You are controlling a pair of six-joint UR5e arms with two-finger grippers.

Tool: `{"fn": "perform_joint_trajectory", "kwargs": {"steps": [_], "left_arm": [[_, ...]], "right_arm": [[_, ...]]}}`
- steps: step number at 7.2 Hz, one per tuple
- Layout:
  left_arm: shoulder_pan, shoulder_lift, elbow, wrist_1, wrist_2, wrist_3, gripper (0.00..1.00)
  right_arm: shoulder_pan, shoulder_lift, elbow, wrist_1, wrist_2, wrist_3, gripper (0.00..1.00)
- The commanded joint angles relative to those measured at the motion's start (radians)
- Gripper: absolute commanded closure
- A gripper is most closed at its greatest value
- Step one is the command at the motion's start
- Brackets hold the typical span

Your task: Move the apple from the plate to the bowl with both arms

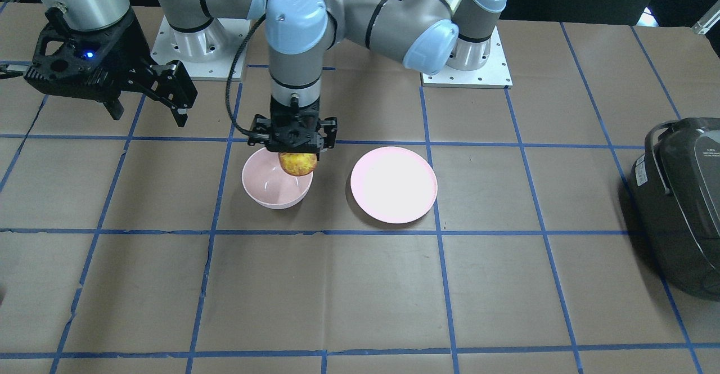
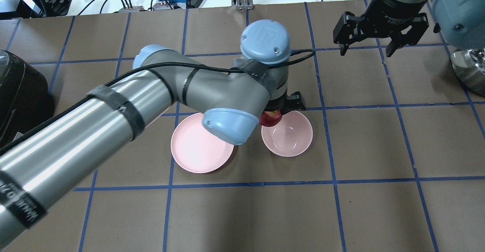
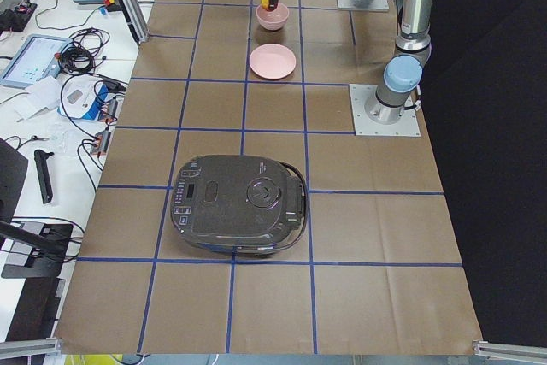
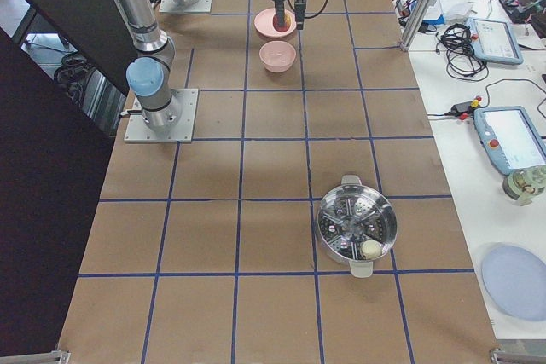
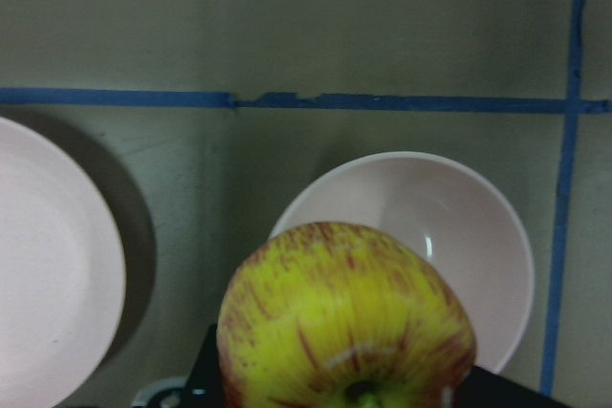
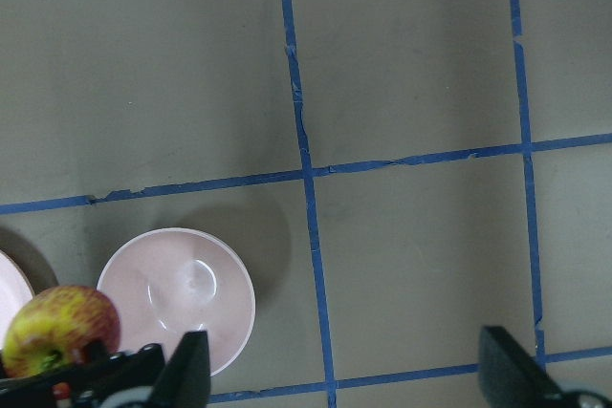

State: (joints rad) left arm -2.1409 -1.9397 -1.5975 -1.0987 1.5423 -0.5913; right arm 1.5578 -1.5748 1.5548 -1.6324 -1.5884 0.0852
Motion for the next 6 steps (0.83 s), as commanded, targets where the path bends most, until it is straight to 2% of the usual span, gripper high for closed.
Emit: {"fn": "perform_joint_trajectory", "kwargs": {"steps": [1, 2, 3, 4, 6], "left_arm": [[-0.040, -0.044, 0.025, -0.007, -0.002, -0.009, 0.73], [-0.040, -0.070, 0.016, -0.007, -0.002, -0.009, 0.73], [-0.039, -0.082, 0.017, -0.004, -0.005, -0.009, 0.73], [-0.039, -0.109, 0.016, 0.000, -0.019, -0.009, 0.72], [-0.039, -0.154, 0.018, 0.008, -0.021, -0.004, 0.70]], "right_arm": [[-0.002, -0.007, -0.007, 0.005, -0.008, -0.025, 0.00], [-0.011, -0.004, 0.004, 0.006, -0.034, -0.030, 0.00], [-0.012, -0.002, 0.010, 0.014, -0.161, -0.092, 0.00], [-0.012, -0.002, 0.011, 0.019, -0.203, -0.126, 0.00], [-0.009, -0.002, 0.011, 0.023, -0.202, -0.127, 0.00]]}}
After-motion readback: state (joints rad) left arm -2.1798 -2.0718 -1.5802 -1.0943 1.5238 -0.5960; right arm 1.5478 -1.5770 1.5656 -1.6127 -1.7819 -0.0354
